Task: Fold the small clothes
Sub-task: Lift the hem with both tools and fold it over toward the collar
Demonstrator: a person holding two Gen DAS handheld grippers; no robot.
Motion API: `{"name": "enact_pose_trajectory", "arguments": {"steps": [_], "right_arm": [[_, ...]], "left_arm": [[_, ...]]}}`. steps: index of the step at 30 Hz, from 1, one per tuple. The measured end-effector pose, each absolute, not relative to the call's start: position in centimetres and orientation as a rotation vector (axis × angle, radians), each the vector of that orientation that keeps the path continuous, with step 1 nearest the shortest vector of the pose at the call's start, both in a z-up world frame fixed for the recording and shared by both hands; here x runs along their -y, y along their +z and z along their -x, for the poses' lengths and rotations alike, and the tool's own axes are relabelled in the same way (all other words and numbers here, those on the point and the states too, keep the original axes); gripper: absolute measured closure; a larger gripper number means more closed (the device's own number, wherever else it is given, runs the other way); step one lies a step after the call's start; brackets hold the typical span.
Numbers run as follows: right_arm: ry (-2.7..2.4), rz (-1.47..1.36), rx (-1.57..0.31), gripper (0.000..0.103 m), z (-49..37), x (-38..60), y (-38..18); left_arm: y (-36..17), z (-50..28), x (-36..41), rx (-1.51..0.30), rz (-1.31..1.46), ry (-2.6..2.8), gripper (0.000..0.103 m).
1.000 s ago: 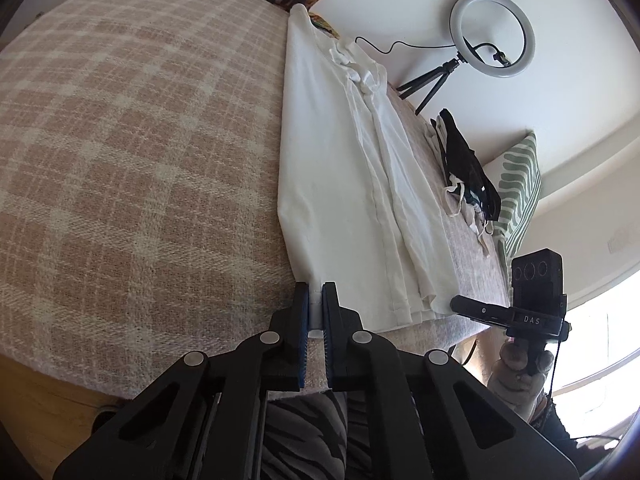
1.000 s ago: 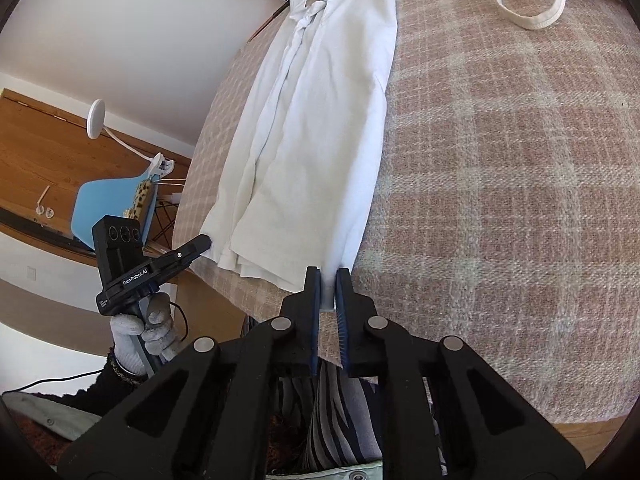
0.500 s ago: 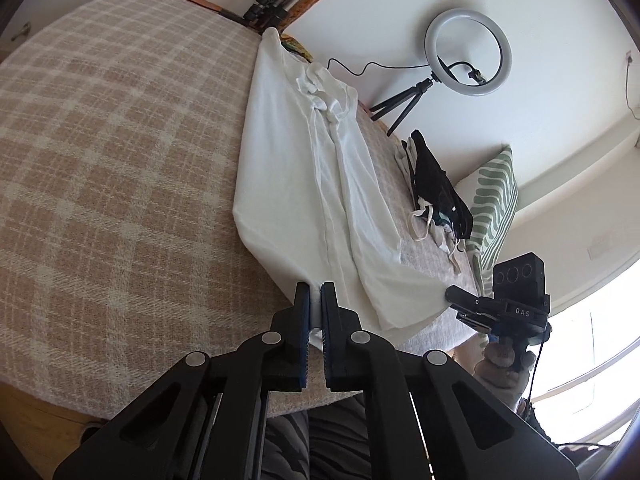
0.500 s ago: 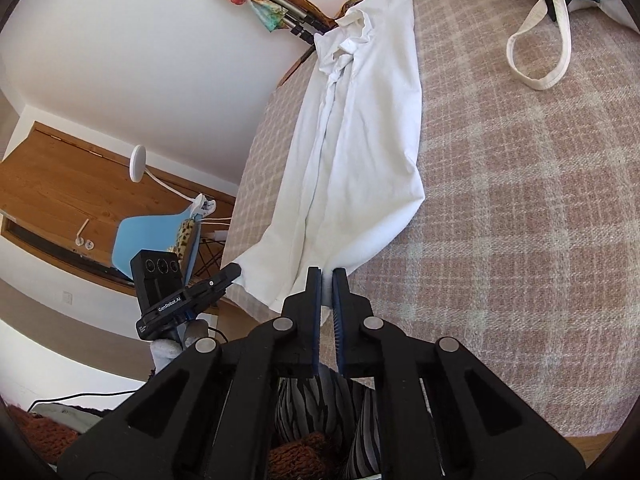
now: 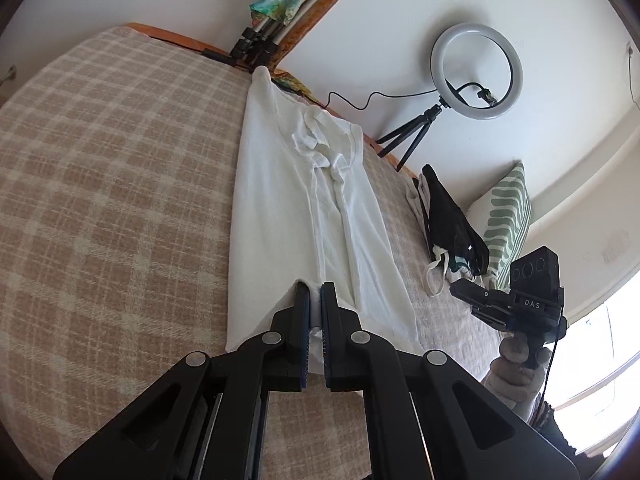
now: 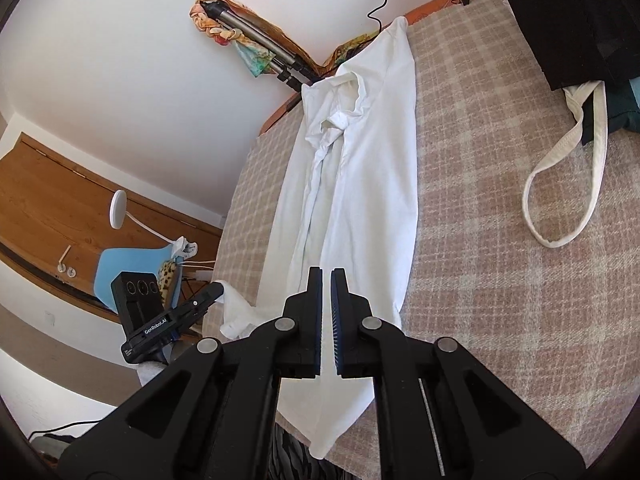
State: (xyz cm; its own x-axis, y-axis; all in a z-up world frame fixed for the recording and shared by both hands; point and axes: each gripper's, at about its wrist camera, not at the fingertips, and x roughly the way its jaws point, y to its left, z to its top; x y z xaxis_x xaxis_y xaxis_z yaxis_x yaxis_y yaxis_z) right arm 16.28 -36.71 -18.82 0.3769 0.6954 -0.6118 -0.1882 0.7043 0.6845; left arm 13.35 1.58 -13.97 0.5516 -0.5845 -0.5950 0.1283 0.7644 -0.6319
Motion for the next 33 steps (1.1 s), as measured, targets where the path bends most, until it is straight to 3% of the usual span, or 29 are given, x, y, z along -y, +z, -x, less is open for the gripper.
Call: {"name": "enact_pose_trajectory", "arguments": {"steps": [3,7,8,17,18,20,27,33], "right_arm": [[0.558,-0.521,-1.145,0.096,-15.9,36.5,-20.0],[0.556,-0.525,-1.224,0.051,-12.6,36.3,-22.4],[0.562,-0.520,-1.237,0.051,-11.7,36.1,-23.0],[0.651,-0.627,-1.218,0.052,-6.7,34.8,-26.0],[0.674,-0.634,-1.220,0.057,-6.8,34.5,-26.1],[0.696,-0.640,-1.233,0.096,-7.3,33.7,-25.6],[0.743,-0.683,-1.156,0.096,-7.2,35.1,-20.7],[0.651,-0.677,-1.242,0.096,-7.1,36.2,-24.1]], "left_arm": [[-13.8,-13.0,-1.3,-0.897,0.539,-0.462,0.099],[-14.1,-10.7,-1.6,-0.912,0.534,-0.467,0.099],[-14.2,-9.9,-2.0,-0.918,0.558,-0.462,0.099],[-15.9,-5.6,-3.0,-0.964,0.642,-0.417,0.099],[-15.9,-5.6,-3.0,-0.964,0.650,-0.420,0.099],[-15.7,-5.8,-2.8,-0.959,0.659,-0.428,0.099],[-12.8,-4.9,-2.5,-0.898,0.621,-0.457,0.099],[-17.8,-4.1,-3.0,-1.011,0.651,-0.384,0.099]]}}
